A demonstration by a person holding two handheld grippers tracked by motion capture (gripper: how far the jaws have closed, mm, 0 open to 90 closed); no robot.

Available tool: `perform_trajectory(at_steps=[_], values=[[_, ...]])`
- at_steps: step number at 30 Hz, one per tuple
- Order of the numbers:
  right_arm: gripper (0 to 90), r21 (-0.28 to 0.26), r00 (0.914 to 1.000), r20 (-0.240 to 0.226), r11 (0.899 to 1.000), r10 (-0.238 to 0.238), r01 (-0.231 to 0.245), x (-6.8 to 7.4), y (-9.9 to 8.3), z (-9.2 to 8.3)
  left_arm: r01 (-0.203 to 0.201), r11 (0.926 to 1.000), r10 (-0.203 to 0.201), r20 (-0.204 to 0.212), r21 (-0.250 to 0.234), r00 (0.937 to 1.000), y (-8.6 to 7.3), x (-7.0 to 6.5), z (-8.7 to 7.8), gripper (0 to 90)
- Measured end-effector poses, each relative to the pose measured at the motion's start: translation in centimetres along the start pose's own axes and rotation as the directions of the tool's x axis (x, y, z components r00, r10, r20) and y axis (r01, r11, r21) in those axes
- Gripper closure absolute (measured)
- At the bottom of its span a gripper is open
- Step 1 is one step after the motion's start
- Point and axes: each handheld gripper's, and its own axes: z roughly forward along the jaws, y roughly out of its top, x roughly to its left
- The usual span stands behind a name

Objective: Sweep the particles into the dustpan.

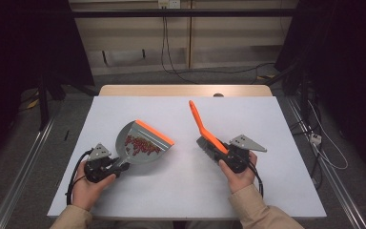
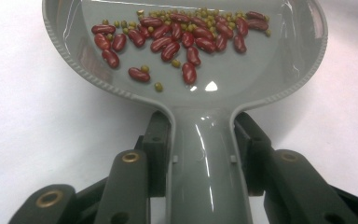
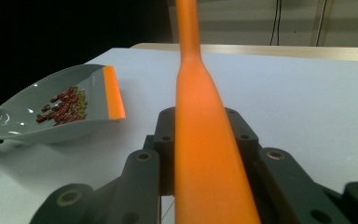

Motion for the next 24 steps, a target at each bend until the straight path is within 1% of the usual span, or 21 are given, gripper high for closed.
perform_trajectory(at_steps=[3, 8, 9, 11, 14, 16, 18, 19, 21, 24], values=[[70.6, -0.002, 1.0, 0.002, 1.0, 0.0, 0.0, -0.3, 0.0, -0.2, 0.017, 0.9998, -0.017, -0.025, -0.006, 0.9995, 0.0, 0.3, 0.0, 63.4], [70.6, 0.0, 0.9999, 0.012, 1.0, 0.002, -0.002, -0.6, 0.0, -0.4, 0.042, 0.999, -0.043, -0.052, -0.011, 0.9977, 0.0, 0.6, 0.1, 63.4], [70.6, -0.001, 0.9999, 0.012, 1.0, 0.0, 0.0, -0.7, 0.0, -0.5, 0.041, 0.9991, -0.041, -0.062, -0.008, 0.9972, 0.0, 0.6, 0.2, 63.4], [70.6, -0.002, 0.9999, 0.014, 1.0, 0.0, 0.0, -0.8, 0.0, -0.6, 0.05, 0.9987, -0.051, -0.062, -0.01, 0.9968, 0.1, 0.8, 0.2, 63.4], [70.6, -0.001, 0.9999, 0.015, 1.0, -0.001, 0.001, -0.9, -0.1, -0.7, 0.067, 0.9976, -0.068, -0.078, -0.016, 0.9946, 0.1, 0.9, 0.2, 63.4], [70.6, -0.002, 0.9998, 0.019, 1.0, -0.002, 0.002, -0.9, -0.1, -0.7, 0.073, 0.9973, -0.073, -0.09, -0.011, 0.9932, 0.1, 1.0, 0.3, 63.4], [70.6, -0.005, 0.9998, 0.021, 1.0, -0.005, 0.005, -0.9, -0.1, -0.8, 0.084, 0.9965, -0.084, -0.099, -0.007, 0.9915, 0.0, 1.1, 0.3, 63.4], [70.6, -0.006, 0.9998, 0.018, 1.0, -0.003, 0.003, -0.9, -0.1, -0.8, 0.084, 0.9965, -0.083, -0.112, 0.001, 0.9902, 0.0, 1.2, 0.3, 63.4], [70.6, -0.005, 0.9998, 0.019, 1.0, -0.002, 0.002, -0.9, -0.1, -0.8, 0.094, 0.9956, -0.093, -0.125, 0.003, 0.9879, 0.0, 1.4, 0.4, 63.4], [70.6, -0.004, 0.9998, 0.017, 1.0, -0.002, 0.002, -0.9, -0.1, -0.8, 0.12, 0.9927, -0.117, -0.15, 0.01, 0.9817, -0.2, 1.7, 0.6, 63.4]])
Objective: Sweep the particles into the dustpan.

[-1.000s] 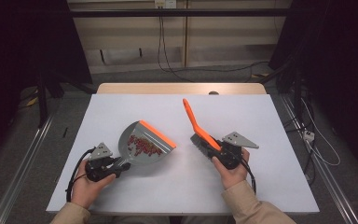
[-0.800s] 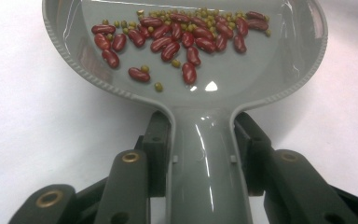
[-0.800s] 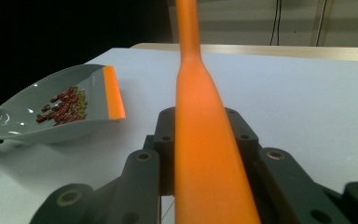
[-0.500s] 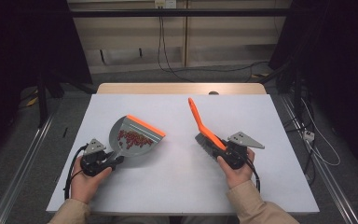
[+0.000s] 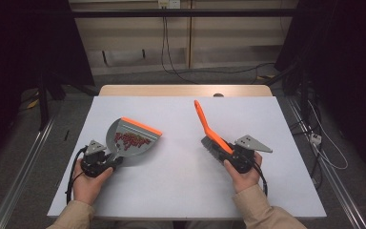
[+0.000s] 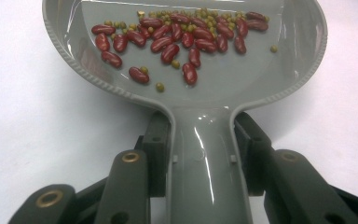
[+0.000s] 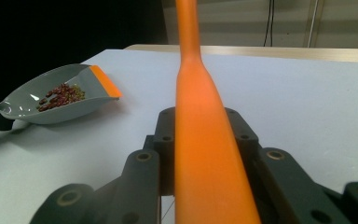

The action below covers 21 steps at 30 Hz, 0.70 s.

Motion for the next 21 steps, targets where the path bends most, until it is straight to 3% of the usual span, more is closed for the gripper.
perform_trajectory(at_steps=[4, 7, 8, 13, 15, 16, 21], values=[[70.6, 0.0, 1.0, -0.004, 1.0, -0.002, 0.002, 0.0, 0.0, 0.0, 0.029, 0.9995, -0.028, -0.028, 0.014, 0.9992, -0.1, 0.4, 0.2, 63.2], [70.6, -0.004, 1.0, -0.004, 1.0, -0.003, 0.003, 0.0, 0.0, -0.1, 0.044, 0.9987, -0.043, -0.031, 0.026, 0.9986, -0.2, 0.4, 0.3, 62.7], [70.6, -0.005, 1.0, -0.002, 1.0, -0.003, 0.003, 0.0, 0.0, -0.1, 0.058, 0.9983, -0.057, -0.019, 0.008, 0.9982, -0.2, 0.3, 0.2, 60.8], [70.6, -0.004, 1.0, -0.006, 1.0, -0.001, 0.001, -0.1, 0.0, -0.2, 0.025, 0.9997, -0.025, -0.012, 0.0, 0.9996, -0.1, -0.4, -0.3, 48.8], [70.6, -0.004, 1.0, -0.006, 1.0, 0.001, -0.001, -0.1, 0.0, -0.3, 0.007, 1.0, -0.007, 0.007, 0.003, 0.9999, -0.4, -0.8, -0.4, 49.5], [70.6, -0.002, 1.0, -0.006, 1.0, 0.002, -0.002, -0.2, 0.0, -0.4, 0.02, 0.9998, -0.02, 0.022, -0.005, 0.9996, -0.5, -1.1, -0.4, 49.6], [70.5, -0.006, 1.0, -0.004, 1.0, 0.002, -0.002, -0.4, 0.0, -0.7, -0.024, 0.9996, 0.024, 0.06, 0.012, 0.9979, -0.9, -2.1, -0.6, 47.5]])
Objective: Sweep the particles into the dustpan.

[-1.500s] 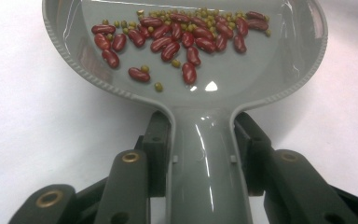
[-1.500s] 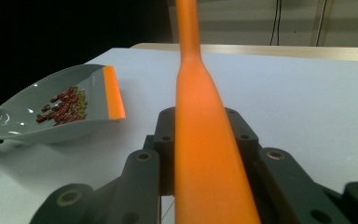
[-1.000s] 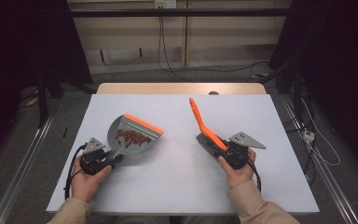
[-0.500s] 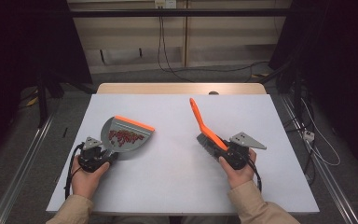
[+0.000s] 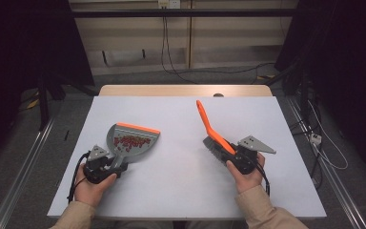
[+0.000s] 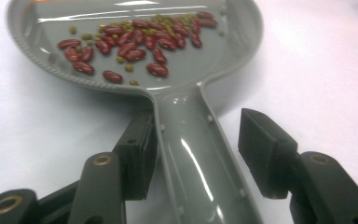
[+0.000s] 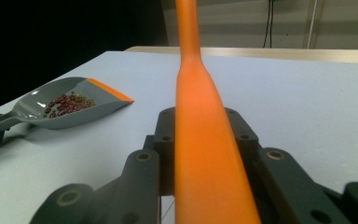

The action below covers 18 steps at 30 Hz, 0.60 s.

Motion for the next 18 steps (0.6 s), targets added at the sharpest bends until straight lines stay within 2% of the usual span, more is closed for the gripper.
perform_trajectory(at_steps=[4, 11, 12, 14, 16, 18], values=[[70.6, 0.001, 1.0, 0.004, 1.0, 0.002, -0.002, -0.2, -0.1, -0.2, -0.022, 0.9996, 0.021, 0.024, 0.017, 0.9995, -0.2, -0.8, 0.0, 44.2], [70.5, 0.019, 0.9999, 0.012, 1.0, 0.006, -0.006, -0.5, -0.5, -0.3, -0.03, 0.9996, 0.029, 0.059, 0.003, 0.9979, -0.5, -0.7, -0.3, 41.2], [70.6, 0.024, 0.9998, 0.017, 1.0, 0.007, -0.007, -0.6, -0.6, -0.2, -0.028, 0.9996, 0.028, 0.059, -0.003, 0.9979, -0.5, -0.7, -0.4, 39.4], [70.5, 0.023, 0.9997, 0.021, 1.0, 0.014, -0.015, -0.9, -0.6, 0.0, -0.02, 0.9995, 0.022, 0.059, -0.023, 0.998, -0.4, -0.5, -0.6, 29.7], [70.5, 0.026, 0.9995, 0.024, 0.999, 0.019, -0.02, -1.0, -0.6, 0.1, -0.01, 0.9991, 0.013, 0.068, -0.041, 0.9976, -0.4, -0.3, -0.8, 27.1], [70.5, 0.03, 0.9995, 0.024, 0.999, 0.02, -0.021, -1.1, -0.7, 0.3, -0.027, 0.9979, 0.03, 0.052, -0.058, 0.9982, -0.2, -0.2, -1.0, 22.0]])
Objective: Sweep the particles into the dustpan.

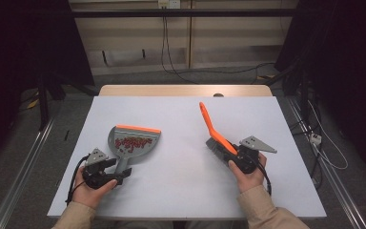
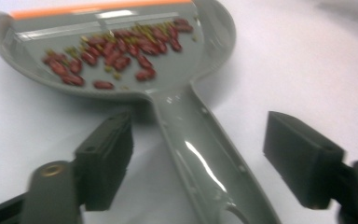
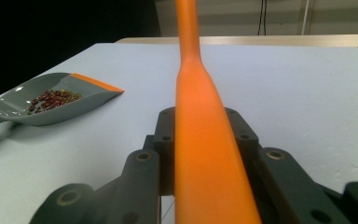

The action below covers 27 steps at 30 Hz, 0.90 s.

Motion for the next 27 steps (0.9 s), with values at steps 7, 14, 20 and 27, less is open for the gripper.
perform_trajectory(at_steps=[7, 14, 20, 27], values=[[70.4, 0.056, 0.9982, 0.036, 0.997, 0.048, -0.05, -1.3, -0.5, 0.7, -0.024, 0.9988, 0.023, -0.006, -0.042, 0.9997, 0.5, 0.2, -0.3, 18.0], [70.0, 0.063, 0.9927, 0.078, 0.993, 0.091, -0.096, -2.9, -0.9, 0.1, -0.039, 0.9969, 0.038, -0.026, -0.068, 0.999, 0.9, 0.4, -0.7, 17.1], [65.7, 0.121, 0.9919, 0.122, 0.991, 0.033, -0.048, -3.2, -1.2, -1.4, -0.051, 0.9955, 0.05, -0.025, -0.079, 0.9985, 1.1, 0.2, -0.8, 16.9], [38.8, 0.22, 0.9933, 0.086, 0.974, -0.077, 0.056, -2.4, -2.1, -4.0, -0.064, 0.9955, 0.062, -0.019, -0.071, 0.9979, 1.3, 0.0, -0.6, 16.8]])
